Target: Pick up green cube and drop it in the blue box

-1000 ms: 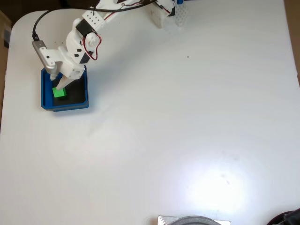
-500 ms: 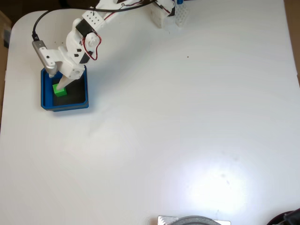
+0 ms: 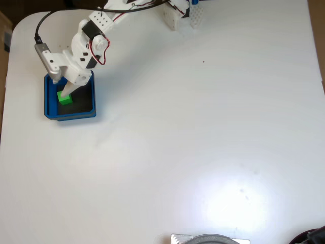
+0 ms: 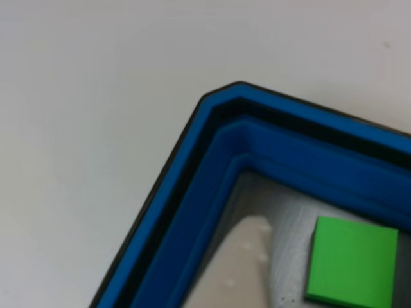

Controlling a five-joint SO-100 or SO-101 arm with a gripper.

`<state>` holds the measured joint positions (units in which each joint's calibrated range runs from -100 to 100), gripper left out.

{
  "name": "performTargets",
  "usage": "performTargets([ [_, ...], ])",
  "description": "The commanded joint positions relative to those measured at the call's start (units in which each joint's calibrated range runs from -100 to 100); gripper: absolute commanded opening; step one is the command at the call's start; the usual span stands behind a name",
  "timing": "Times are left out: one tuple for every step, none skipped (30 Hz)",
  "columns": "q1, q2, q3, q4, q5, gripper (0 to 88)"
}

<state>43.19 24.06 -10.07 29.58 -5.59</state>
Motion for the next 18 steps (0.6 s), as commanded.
performTargets([
  [0.9,-8.6,-0.1,-0.8,-0.1,18.1],
  [0.9,-9.6,0.8,-0.8,-0.1,16.0],
  [0.9,-10.9,1.9,-0.8,-0.1,14.0],
  [0.9,-12.4,3.2,-0.8,-0.1,12.1],
  [0.9,-14.2,4.7,-0.8,-0.1,10.2],
  [0.9,-16.2,6.6,-0.8,-0.1,8.2],
  [0.9,-18.5,8.5,-0.8,-0.1,6.5],
  [0.9,-20.9,10.6,-0.8,-0.1,4.7],
  [0.8,-23.4,12.8,-0.8,-0.1,3.1],
  [0.8,-25.8,15.2,-0.8,-0.1,2.2],
  [0.7,-28.4,17.4,-0.8,-0.1,1.6],
  [0.5,-31.0,19.8,-0.8,-0.1,1.3],
  [0.4,-33.5,22.3,-0.8,-0.1,1.2],
  [0.3,-36.1,24.7,-0.8,-0.1,1.2],
  [0.3,-38.8,27.2,-0.8,-0.1,1.2],
  [0.2,-41.3,29.9,-0.8,0.1,1.2],
  [0.2,-44.0,32.7,-0.8,0.2,1.2],
  [0.2,-46.9,35.6,-0.8,0.2,1.2],
])
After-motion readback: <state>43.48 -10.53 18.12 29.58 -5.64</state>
